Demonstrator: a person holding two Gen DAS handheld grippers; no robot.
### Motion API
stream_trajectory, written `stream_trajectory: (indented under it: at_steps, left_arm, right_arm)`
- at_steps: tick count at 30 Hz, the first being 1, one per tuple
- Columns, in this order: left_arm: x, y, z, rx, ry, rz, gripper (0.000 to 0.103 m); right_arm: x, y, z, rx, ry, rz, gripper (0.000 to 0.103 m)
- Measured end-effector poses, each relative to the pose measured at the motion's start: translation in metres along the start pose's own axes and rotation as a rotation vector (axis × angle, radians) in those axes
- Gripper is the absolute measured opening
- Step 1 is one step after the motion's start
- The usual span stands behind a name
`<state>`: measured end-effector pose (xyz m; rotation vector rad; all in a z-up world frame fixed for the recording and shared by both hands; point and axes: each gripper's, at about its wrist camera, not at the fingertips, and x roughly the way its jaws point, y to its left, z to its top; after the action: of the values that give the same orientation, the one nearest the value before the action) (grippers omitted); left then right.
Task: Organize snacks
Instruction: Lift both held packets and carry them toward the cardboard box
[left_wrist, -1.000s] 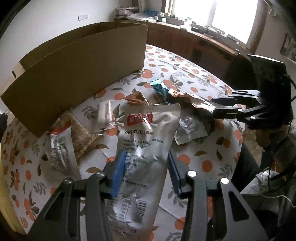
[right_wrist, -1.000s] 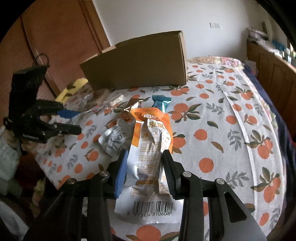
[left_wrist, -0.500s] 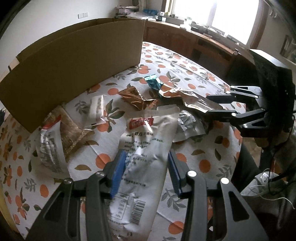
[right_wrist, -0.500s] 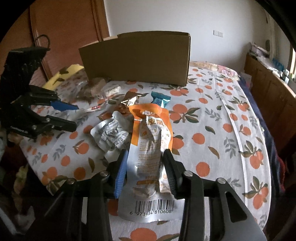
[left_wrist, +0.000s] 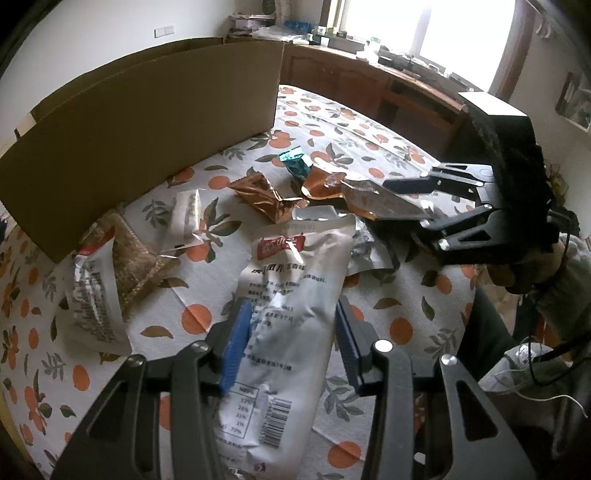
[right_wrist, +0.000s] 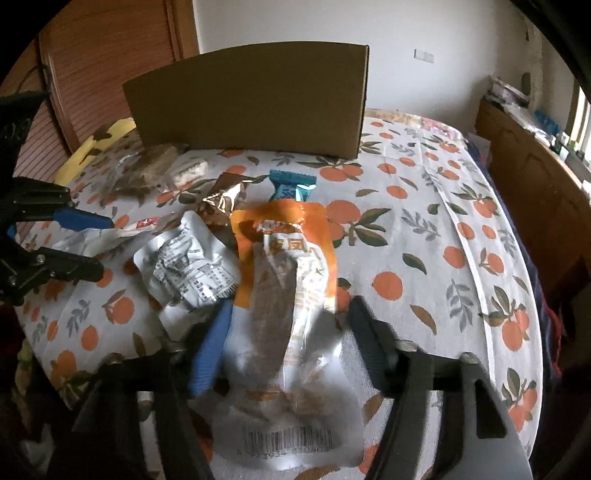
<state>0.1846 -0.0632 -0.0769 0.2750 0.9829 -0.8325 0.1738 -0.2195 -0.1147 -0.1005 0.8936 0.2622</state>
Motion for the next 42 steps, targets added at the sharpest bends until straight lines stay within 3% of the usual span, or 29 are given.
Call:
stream_trajectory:
  at_steps: [1,6,24,32,42]
  left_arm:
    - [-0.001,0.000,0.000,-0.003,-0.004,0.000,0.044]
    - [-0.009,0.003,-0.003,-0.021,-0.032,0.002,0.044]
    - [-0.044,0.006,-0.004,-0.063,-0.167,0.071,0.043]
    - [-0.043,0.010,0.000,-0.070,-0.156,0.117,0.040]
    - [-0.082,0.013,-0.002,-0.113,-0.286,0.099,0.041]
  right_arm:
    - [-0.001,-0.001,0.001,0.000,0.005,0.002,0.045]
    - [-0.012,-0.012,-0.002,0.060,-0.015,0.052,0.040]
    - [-0.043,0.003,0.001,0.064,-0.105,0.123,0.040]
    - [-0.039,0.002,-0.004,0.076,-0.097,0.138,0.041]
    - [-0.053,0.007,0.007,0.065,-0.146,0.152,0.041]
